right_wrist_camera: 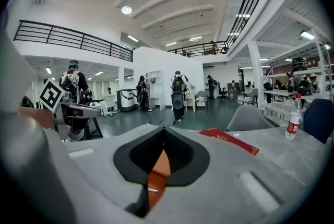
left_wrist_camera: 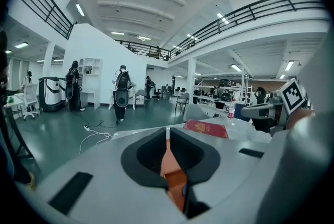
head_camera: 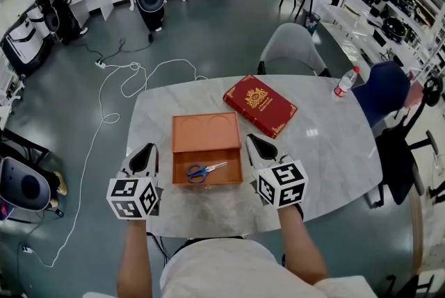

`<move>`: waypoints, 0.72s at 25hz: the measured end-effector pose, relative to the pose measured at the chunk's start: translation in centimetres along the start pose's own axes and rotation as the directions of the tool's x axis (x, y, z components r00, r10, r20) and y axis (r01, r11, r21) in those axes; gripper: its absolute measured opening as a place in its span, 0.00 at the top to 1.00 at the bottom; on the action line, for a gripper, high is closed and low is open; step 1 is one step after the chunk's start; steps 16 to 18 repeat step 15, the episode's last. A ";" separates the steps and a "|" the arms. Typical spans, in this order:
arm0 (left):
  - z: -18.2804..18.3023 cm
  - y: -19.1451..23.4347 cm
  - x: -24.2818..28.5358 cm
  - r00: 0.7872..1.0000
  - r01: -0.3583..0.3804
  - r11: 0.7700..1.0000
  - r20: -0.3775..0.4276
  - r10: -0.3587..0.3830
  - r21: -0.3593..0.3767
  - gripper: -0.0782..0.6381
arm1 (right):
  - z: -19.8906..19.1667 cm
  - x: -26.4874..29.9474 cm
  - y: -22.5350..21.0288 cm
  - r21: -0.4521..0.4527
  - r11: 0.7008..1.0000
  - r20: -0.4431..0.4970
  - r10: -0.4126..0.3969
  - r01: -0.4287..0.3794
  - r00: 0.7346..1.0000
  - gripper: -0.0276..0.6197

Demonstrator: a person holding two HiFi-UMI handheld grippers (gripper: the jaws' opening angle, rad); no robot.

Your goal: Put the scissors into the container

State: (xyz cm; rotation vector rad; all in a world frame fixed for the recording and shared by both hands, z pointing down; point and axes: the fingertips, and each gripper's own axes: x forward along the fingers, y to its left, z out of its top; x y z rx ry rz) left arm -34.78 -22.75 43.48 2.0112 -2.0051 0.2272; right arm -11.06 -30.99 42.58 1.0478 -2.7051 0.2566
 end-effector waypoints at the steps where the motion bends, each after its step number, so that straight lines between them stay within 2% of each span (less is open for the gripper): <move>1: 0.0 0.0 0.0 1.000 0.001 1.000 0.001 -0.001 0.000 0.85 | 0.0 0.0 0.0 -0.001 1.000 -0.001 -0.001 0.000 1.000 0.95; 18: 0.2 -0.5 0.2 1.000 0.017 1.000 -0.004 -0.017 -0.001 0.85 | 0.3 0.2 0.2 -0.009 1.000 0.001 -0.001 0.001 1.000 0.95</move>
